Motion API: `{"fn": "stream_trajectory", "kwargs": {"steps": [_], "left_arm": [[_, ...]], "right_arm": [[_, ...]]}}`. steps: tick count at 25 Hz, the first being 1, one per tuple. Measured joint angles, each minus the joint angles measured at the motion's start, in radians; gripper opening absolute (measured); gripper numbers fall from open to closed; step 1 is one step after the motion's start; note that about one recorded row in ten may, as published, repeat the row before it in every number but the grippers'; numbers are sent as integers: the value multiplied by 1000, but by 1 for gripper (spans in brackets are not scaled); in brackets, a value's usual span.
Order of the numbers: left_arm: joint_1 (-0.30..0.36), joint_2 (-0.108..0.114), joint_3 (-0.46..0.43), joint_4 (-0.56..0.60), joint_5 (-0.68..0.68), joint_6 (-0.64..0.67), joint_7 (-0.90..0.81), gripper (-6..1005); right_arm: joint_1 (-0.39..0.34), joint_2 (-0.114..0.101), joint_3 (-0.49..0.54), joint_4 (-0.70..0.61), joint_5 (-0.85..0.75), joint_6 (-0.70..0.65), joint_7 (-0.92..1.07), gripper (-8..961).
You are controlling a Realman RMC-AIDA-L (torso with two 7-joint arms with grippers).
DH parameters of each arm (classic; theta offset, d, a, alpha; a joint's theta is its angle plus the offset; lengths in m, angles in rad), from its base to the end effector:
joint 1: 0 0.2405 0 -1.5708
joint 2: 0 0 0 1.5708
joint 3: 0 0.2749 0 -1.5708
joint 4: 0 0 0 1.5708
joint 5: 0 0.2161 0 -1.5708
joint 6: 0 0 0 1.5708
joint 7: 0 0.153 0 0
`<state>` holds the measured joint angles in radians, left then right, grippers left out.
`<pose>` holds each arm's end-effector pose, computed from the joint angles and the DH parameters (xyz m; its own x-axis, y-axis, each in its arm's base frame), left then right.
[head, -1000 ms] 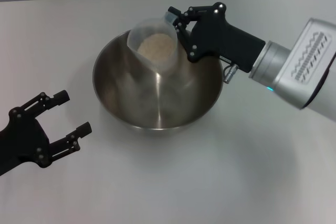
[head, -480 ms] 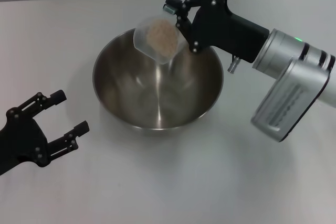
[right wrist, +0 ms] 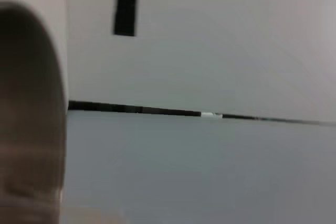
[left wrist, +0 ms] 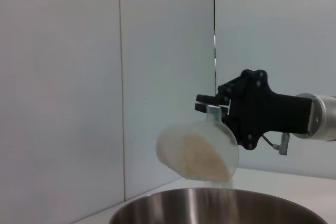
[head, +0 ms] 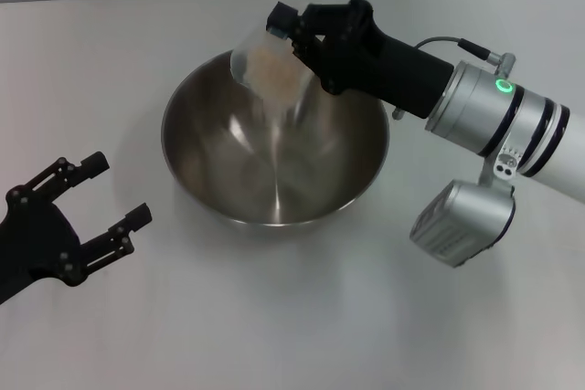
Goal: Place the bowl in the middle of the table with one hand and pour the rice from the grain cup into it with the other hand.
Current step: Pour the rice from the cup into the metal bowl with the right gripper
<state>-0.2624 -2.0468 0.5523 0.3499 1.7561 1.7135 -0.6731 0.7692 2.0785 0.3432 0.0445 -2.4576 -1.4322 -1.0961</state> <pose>-0.3432 0.2453 -0.0123 0.7337 -0.0131 0.6794 0.3925 -0.8080 -0.4394 0.1947 0.3738 -0.0829 0.2842 0.8500 0.4436 0.6483 0.1705 -0.7421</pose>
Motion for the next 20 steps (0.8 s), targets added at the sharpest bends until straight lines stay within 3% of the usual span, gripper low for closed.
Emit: {"fn": "stream_trajectory", "kwargs": {"steps": [11, 20], "left_arm": [[1, -3, 0, -3, 8, -7, 1, 799], [0, -3, 0, 0, 8, -7, -5, 800]], "right_arm": [[8, 0, -18, 0, -11, -13, -315, 15], [10, 0, -51, 0, -14, -28, -434, 16]]}}
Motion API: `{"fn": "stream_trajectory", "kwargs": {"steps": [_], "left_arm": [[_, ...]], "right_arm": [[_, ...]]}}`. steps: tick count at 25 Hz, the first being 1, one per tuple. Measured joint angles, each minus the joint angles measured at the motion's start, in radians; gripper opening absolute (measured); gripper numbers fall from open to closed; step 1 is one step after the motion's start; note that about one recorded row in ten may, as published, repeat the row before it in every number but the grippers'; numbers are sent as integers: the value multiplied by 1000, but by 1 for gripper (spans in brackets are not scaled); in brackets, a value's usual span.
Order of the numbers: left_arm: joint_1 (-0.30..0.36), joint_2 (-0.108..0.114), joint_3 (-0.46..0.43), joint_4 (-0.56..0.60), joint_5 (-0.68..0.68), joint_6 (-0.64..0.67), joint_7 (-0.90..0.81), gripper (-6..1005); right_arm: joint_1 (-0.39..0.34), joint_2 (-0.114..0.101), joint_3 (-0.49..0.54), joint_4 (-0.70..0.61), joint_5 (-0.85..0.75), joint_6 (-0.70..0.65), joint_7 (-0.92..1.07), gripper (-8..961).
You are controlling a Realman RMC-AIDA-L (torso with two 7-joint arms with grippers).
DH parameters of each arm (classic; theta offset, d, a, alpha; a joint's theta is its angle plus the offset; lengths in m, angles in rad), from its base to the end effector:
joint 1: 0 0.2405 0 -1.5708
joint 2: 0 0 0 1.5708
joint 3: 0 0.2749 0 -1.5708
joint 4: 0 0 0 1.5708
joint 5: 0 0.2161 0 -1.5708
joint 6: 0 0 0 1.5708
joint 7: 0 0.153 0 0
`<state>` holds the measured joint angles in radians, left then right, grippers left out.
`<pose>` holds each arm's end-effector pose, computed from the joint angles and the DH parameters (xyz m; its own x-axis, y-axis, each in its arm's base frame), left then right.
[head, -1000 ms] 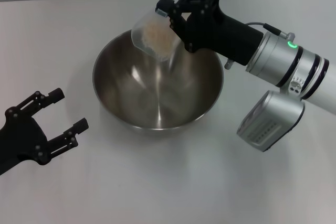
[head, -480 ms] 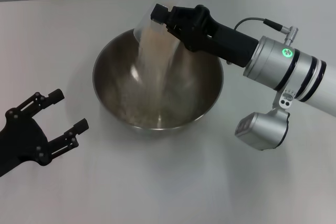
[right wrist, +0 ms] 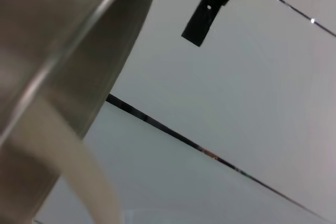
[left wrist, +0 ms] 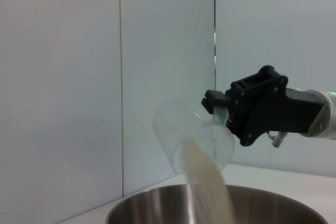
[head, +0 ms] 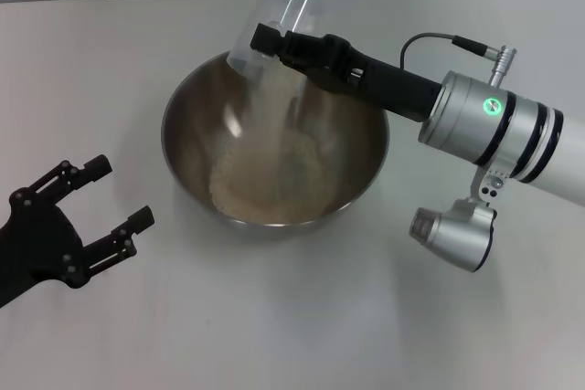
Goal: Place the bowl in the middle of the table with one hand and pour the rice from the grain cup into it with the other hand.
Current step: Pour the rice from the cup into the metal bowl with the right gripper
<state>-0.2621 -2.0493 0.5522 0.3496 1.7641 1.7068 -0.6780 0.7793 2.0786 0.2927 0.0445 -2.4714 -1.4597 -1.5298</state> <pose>-0.3437 0.2448 -0.0146 0.7351 -0.0014 0.6780 0.3974 -0.8093 -0.4326 0.1891 0.3664 -0.0883 -0.0726 0.7262 0.6836 0.6854 0.5343 -0.4948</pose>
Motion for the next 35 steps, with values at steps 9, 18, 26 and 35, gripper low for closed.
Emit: {"fn": "stream_trajectory", "kwargs": {"steps": [9, 18, 26, 35], "left_arm": [[-1, 0, 0, 0, -3, -1, -3, 799], [0, 0, 0, 0, -2, -1, -1, 800], [-2, -3, 6, 0, 0, -2, -1, 799], [-2, -2, 8, 0, 0, -3, -2, 799]], "right_arm": [[0, 0, -2, -5, -6, -33, -94, 17], [-9, 0, -3, -1, -6, -30, -95, 17], [-28, 2, 17, 17, -1, -25, -1, 18], [-87, 3, 138, 131, 2, -21, 389, 19]]}}
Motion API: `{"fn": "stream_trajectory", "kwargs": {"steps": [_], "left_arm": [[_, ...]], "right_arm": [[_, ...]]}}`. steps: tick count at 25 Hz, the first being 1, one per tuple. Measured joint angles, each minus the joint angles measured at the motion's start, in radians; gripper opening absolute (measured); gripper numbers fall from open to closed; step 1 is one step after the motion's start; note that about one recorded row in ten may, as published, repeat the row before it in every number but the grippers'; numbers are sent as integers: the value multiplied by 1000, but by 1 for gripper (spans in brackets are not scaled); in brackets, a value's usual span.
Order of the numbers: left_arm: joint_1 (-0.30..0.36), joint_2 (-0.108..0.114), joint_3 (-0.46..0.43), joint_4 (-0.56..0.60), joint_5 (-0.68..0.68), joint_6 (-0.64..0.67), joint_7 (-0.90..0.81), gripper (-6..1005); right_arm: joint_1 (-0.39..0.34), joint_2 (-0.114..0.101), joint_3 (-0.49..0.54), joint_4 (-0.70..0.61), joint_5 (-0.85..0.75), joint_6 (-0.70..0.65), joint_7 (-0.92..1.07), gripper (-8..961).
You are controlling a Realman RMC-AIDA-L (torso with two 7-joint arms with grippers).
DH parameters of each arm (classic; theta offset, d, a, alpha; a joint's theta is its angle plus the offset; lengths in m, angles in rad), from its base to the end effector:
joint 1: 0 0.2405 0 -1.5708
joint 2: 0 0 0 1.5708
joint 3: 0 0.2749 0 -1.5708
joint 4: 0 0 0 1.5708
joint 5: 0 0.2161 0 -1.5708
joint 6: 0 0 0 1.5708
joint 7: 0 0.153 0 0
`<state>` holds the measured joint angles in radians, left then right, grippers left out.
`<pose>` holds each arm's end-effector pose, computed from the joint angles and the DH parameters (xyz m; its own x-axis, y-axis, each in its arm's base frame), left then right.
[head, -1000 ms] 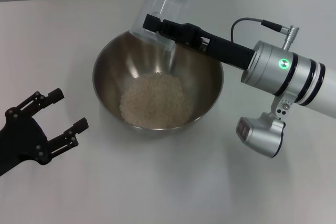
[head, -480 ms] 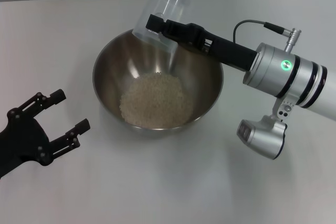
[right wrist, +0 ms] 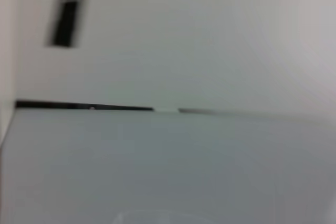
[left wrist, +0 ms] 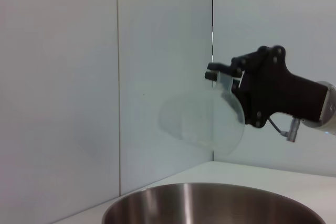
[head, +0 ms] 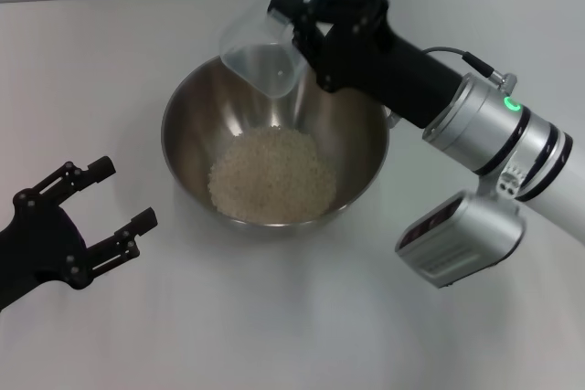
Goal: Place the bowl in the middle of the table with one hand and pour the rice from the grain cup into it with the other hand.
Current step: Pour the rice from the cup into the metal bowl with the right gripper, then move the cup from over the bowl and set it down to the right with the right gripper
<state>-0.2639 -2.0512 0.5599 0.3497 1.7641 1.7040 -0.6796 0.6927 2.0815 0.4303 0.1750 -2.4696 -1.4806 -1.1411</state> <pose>-0.3427 0.2451 -0.0164 0.7357 0.0019 0.6773 0.3951 -0.8135 -0.4268 0.1866 0.3523 -0.0847 0.3651 0.8370 0.4076 0.5225 0.1781 -0.8338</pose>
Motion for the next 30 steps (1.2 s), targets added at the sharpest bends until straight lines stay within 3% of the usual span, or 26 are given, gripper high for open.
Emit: {"fn": "stream_trajectory", "kwargs": {"steps": [1, 5, 6, 7, 8, 9, 11, 13, 16, 21, 30], "left_arm": [[0, 1, 0, 0, 0, 0, 0, 799], [-1, 3, -1, 0, 0, 3, 0, 799], [-1, 3, -1, 0, 0, 4, 0, 799], [-2, 3, -1, 0, 0, 5, -1, 799], [-3, 3, 0, 0, 0, 6, -1, 799], [-3, 3, 0, 0, 0, 6, -1, 799], [-8, 6, 0, 0, 0, 8, -1, 799], [-9, 6, 0, 0, 0, 8, -1, 799], [-10, 7, 0, 1, 0, 9, -1, 799], [-11, 8, 0, 2, 0, 11, -2, 800], [-12, 9, -5, 2, 0, 13, -3, 800]], "right_arm": [[-19, 0, 39, 19, 0, 1, 129, 19], [-44, 0, 94, 39, 0, 1, 328, 19], [-53, 0, 115, 42, 0, 5, 485, 19], [-53, 0, 115, 42, 0, 5, 485, 19], [-57, -1, 120, 37, 0, 17, 647, 20], [-57, -1, 120, 37, 0, 17, 647, 20], [-51, -3, 121, 27, -3, 61, 873, 20], [-49, -4, 121, 25, -5, 77, 934, 20], [-49, -4, 118, 25, -6, 133, 1204, 20], [-59, -5, 112, 25, -9, 137, 1452, 21], [-102, -3, 172, 24, 0, 129, 1427, 21]]}}
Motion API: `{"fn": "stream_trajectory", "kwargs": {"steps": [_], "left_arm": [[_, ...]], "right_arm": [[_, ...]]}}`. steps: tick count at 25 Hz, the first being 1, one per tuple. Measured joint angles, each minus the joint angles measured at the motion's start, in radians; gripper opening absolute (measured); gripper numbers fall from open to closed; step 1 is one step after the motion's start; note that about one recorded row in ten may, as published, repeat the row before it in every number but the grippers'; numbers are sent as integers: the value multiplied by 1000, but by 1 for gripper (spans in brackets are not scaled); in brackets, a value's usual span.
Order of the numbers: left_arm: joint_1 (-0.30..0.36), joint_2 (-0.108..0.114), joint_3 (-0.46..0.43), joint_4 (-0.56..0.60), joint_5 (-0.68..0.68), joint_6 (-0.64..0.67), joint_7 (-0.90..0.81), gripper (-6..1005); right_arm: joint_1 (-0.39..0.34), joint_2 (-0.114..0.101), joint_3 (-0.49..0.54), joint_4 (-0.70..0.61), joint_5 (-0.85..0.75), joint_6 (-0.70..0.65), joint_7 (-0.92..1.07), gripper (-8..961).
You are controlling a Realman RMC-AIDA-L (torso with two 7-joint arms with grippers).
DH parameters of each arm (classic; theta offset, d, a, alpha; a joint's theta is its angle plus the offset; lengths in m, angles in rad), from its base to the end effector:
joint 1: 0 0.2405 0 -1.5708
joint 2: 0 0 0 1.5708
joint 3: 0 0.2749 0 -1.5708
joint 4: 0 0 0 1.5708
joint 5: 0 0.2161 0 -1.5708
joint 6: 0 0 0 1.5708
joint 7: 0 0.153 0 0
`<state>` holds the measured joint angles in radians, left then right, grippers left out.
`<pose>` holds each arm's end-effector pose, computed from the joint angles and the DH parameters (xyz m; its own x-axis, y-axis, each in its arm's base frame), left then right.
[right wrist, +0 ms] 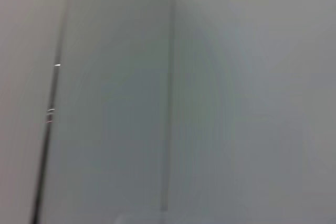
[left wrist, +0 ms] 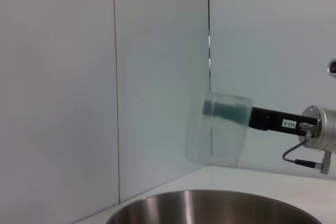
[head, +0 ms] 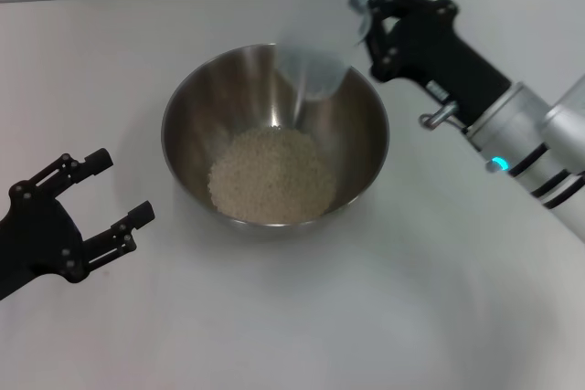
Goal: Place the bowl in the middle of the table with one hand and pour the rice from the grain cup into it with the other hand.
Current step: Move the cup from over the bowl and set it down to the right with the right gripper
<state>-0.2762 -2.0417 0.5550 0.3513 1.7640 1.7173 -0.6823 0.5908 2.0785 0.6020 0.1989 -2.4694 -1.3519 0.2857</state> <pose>-0.3406 0.2493 -0.0112 0.7350 -0.0149 0.6779 0.3797 -0.8193 -0.4297 0.2325 0.3599 -0.0727 0.6174 0.2010 -0.7606 -0.4989 -0.6475 -0.5760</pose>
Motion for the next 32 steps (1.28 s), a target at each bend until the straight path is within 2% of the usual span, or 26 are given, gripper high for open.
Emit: {"fn": "stream_trajectory", "kwargs": {"steps": [1, 2, 11, 16, 21, 32], "left_arm": [[0, 0, 0, 0, 0, 1, 0, 800], [0, 0, -1, 0, 0, 1, 0, 800], [0, 4, -1, 0, -3, 9, -13, 800], [0, 5, -1, 0, -3, 16, -16, 800], [1, 5, -1, 0, -1, 21, -16, 799], [3, 5, -3, 0, -3, 30, -16, 800]], "right_arm": [[-25, 0, 62, 0, 1, -13, -14, 21], [-25, 0, 62, 0, 1, -13, -14, 22], [-148, 2, 313, 7, 3, -37, -151, 22], [-178, 4, 380, 0, 7, -29, -187, 23], [-193, 4, 407, -16, 9, -22, -198, 23], [-202, 3, 400, -20, 8, -6, -199, 24]]}}
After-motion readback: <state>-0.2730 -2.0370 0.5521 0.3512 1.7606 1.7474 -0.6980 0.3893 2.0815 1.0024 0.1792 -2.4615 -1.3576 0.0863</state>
